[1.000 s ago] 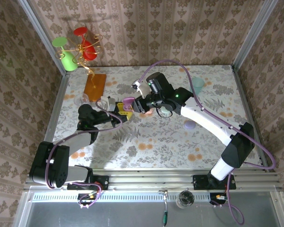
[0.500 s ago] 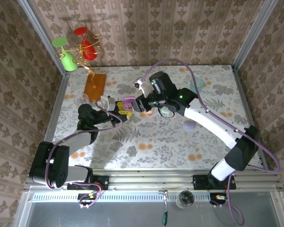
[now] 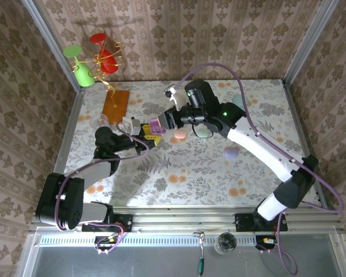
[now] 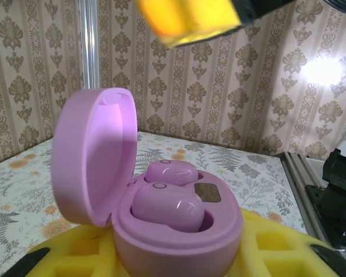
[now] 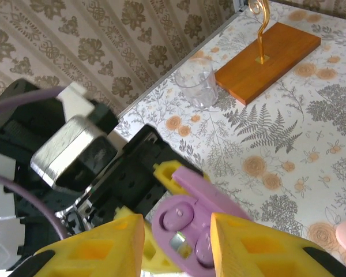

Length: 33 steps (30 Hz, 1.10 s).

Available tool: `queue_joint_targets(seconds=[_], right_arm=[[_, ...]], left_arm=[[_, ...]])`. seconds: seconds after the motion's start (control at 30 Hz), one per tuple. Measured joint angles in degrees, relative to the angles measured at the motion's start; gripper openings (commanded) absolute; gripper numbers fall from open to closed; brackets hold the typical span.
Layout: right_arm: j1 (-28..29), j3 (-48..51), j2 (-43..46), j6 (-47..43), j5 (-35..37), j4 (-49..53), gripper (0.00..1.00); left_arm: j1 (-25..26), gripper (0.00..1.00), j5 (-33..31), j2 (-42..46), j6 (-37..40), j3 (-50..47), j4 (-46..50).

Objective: Insert the wireless bluetooth earbuds into the charging case

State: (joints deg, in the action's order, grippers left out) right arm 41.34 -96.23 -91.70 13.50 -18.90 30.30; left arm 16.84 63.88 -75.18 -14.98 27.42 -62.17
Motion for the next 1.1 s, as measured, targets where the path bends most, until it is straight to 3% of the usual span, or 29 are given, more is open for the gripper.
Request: queue_joint_targets(seconds=[0.27,0.6,0.7,0.87,1.1], right_arm=[[-0.59,-5.4,-7.37,0.31,-2.67,3.93,0.43],[-0.68,-1.49,-4.92,0.22,-9.46,3.67,0.43],[-0.7,2.27,-2.49,1.29,-10.36,0.85,0.49],[-2.19,10.16,3.34,8.92,-9.38,-6.86,0.65],[-6.32,18.27,6.49,25.38,-10.16,-17.05,0.74]], left_arm=[[-0.07,0.29,0.2,0.61,0.07,-0.13,0.85],[-0.04,0.29,-0.04,0.66,1.03,-0.13,1.11],[-0.04,0.29,-0.22,0.66,1.05,-0.13,1.05],[-0.04,0.29,-1.18,0.66,1.05,-0.13,0.59],[0.02,0.29,-3.3,0.66,1.05,-0.13,-1.33]])
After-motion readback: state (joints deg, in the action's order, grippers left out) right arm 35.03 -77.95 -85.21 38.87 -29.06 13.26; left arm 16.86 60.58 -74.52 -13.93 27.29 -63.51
